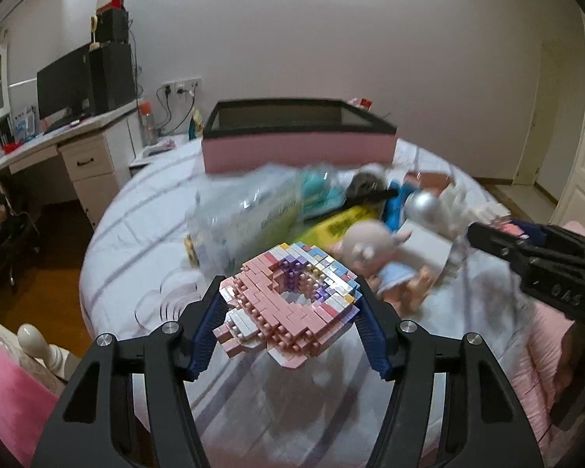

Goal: Organize rigid objects
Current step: 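Close the right tool on the block figure while the left tool grasps the pink block ring, then carry both block toys into the pink box and open both tools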

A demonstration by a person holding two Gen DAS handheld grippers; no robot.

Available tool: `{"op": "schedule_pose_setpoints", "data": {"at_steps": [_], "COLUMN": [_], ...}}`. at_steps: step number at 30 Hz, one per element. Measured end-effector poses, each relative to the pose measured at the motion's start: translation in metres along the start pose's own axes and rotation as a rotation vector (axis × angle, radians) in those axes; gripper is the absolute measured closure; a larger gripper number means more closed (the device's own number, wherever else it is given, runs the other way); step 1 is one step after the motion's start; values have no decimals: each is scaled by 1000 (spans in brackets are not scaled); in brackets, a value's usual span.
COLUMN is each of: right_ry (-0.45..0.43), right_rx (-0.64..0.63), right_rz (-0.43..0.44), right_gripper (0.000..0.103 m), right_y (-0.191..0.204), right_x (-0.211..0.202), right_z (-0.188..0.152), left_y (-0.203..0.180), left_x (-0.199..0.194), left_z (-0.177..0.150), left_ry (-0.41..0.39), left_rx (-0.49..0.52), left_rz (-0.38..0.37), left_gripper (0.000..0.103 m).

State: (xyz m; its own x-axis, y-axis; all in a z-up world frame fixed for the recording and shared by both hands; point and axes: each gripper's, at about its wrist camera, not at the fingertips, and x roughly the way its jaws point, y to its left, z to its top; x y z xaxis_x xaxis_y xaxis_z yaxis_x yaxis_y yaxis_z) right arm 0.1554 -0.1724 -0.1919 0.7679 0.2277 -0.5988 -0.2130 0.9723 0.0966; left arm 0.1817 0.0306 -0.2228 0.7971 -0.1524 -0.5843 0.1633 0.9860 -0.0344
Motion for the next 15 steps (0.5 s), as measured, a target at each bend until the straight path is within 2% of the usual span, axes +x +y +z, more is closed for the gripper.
{"op": "schedule_pose_setpoints", "data": {"at_steps": [6,15], "right_ry": [-38,-75], "right_rx": [-39,-63], "right_rz": [35,78], "right_gripper": [55,55], "right_y": [13,15], "right_x": [1,30], "right_z": [31,103], "left_y": [-5,3], "left_x": [-9,28], "left_z": [42,126], "left_ry": [-75,-95], "left_rx": [20,79], "left_rz": [-13,-38], "left_gripper": [40,40]}}
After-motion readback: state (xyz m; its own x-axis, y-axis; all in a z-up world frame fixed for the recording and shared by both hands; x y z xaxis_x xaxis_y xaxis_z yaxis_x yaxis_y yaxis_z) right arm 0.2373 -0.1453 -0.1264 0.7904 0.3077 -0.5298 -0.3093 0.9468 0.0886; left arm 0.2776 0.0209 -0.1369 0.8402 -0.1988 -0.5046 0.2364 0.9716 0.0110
